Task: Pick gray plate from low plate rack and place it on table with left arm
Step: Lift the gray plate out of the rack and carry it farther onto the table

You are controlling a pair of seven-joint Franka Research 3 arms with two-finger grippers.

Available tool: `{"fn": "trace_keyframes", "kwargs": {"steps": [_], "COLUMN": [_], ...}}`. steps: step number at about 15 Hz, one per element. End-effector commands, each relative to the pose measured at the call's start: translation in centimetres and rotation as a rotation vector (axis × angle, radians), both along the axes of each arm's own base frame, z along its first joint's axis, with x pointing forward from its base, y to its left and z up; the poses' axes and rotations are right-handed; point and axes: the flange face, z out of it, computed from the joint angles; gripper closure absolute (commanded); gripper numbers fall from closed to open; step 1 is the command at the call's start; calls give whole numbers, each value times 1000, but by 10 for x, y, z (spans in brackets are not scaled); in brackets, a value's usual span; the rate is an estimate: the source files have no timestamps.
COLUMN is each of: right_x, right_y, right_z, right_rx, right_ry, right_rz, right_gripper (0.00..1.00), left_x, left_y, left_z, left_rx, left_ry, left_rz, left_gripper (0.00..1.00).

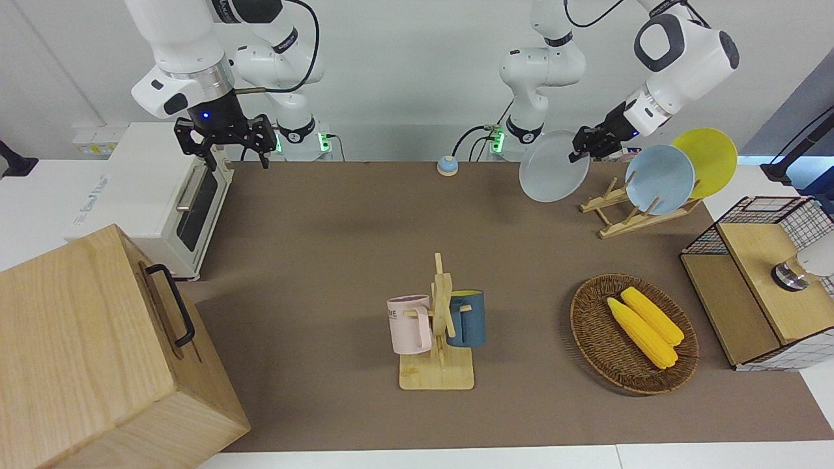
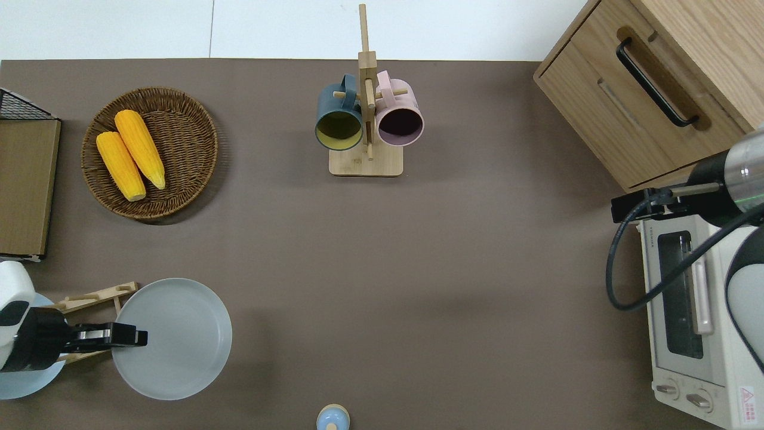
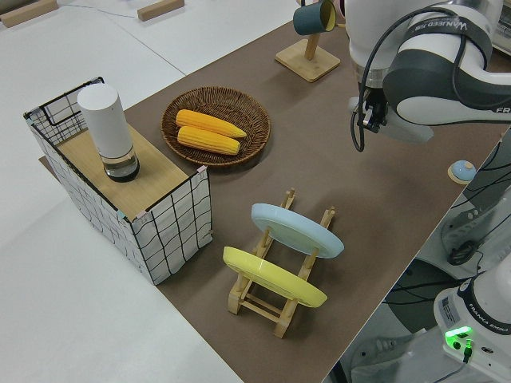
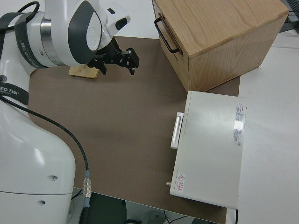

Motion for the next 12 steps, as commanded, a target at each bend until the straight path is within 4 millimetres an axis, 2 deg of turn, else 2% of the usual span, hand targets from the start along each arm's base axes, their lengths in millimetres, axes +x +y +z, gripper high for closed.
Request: {"fn": "trace_keyframes", "kwargs": {"steps": [1,5,8,12], "right_x": [1,1,1,1], "right_y": [-2,-2,-2,-2], "right_z": [3,3,3,3], "right_rx": [-1,-1,-1,-1], "right_ry": [5,5,5,5], "right_rz": [-16,-16,-16,-16], "right_gripper": [17,17,17,17], "left_x": [-9,-15,-27,-23], "left_y": [-9,-11,-15,-21], "left_z": [-33,-67,-110,-135], "left_rx": [-72,-110,-134,-155], "left_ry": [-46,-77,-149,-162], "left_rz": [10,3,-5,-36], "left_gripper": [1000,1000,1000,1000]}}
